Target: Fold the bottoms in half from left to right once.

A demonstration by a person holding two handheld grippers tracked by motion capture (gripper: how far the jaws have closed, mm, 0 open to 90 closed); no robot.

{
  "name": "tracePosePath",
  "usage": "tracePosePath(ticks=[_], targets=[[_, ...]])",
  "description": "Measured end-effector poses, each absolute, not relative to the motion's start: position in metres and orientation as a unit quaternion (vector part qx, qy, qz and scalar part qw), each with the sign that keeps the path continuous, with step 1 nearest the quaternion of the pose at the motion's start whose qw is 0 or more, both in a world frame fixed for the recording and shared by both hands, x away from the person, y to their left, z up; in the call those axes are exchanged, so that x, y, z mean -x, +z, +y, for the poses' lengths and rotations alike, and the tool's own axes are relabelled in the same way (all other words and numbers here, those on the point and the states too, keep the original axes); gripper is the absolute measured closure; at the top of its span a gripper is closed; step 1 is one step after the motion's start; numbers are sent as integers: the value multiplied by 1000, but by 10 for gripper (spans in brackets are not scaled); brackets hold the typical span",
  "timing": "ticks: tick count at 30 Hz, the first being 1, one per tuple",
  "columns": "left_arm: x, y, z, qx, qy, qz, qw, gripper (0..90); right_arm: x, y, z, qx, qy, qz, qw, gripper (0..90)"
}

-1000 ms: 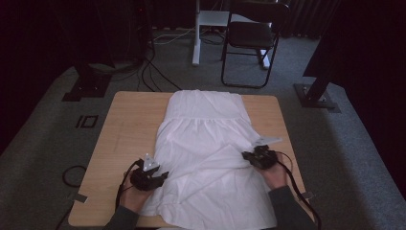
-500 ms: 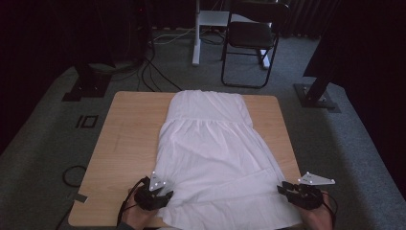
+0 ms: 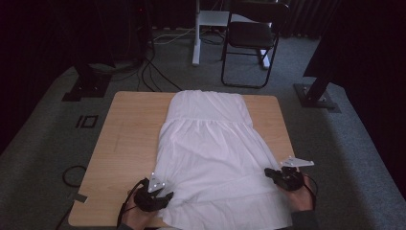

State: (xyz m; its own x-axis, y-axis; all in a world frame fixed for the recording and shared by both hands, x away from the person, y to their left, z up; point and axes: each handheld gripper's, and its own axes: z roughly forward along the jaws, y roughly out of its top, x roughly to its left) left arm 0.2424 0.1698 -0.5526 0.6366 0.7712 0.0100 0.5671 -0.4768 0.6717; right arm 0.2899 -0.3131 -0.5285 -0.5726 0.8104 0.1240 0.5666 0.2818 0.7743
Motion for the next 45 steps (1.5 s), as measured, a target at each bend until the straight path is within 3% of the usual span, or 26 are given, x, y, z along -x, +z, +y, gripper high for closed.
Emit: tracePosePath(ticks=[6, 11, 14, 19, 26, 32, 35, 37, 39, 40, 42, 45], targets=[[-227, -553, 172, -849, 158, 394, 314, 482, -234, -510, -360, -412, 452, 774, 162, 881], [-218, -551, 174, -854, 131, 385, 325, 482, -198, -523, -399, -400, 469, 777, 130, 865], [-219, -543, 177, -849, 123, 378, 348, 483, -192, -528, -408, -394, 477, 777, 119, 610], [-240, -523, 184, -830, 159, 392, 365, 478, -225, -523, -395, -432, 477, 750, 151, 507], [-322, -512, 194, -802, 205, 441, 348, 462, -306, -528, -340, -442, 434, 766, 172, 507], [-382, -518, 187, -800, 207, 466, 317, 439, -372, -532, -304, -453, 400, 774, 189, 490], [-397, -532, 181, -802, 192, 475, 309, 447, -395, -541, -299, -468, 377, 776, 190, 539], [-396, -540, 176, -808, 199, 463, 304, 521, -403, -548, -299, -482, 366, 775, 180, 716], [-392, -545, 175, -814, 196, 452, 308, 677, -404, -553, -301, -493, 356, 776, 169, 847], [-390, -545, 176, -813, 196, 452, 310, 763, -402, -555, -301, -496, 352, 777, 165, 868], [-383, -546, 179, -812, 200, 451, 312, 841, -397, -556, -303, -495, 354, 776, 166, 878], [-366, -548, 185, -812, 202, 446, 317, 870, -384, -558, -305, -502, 358, 770, 165, 880]])
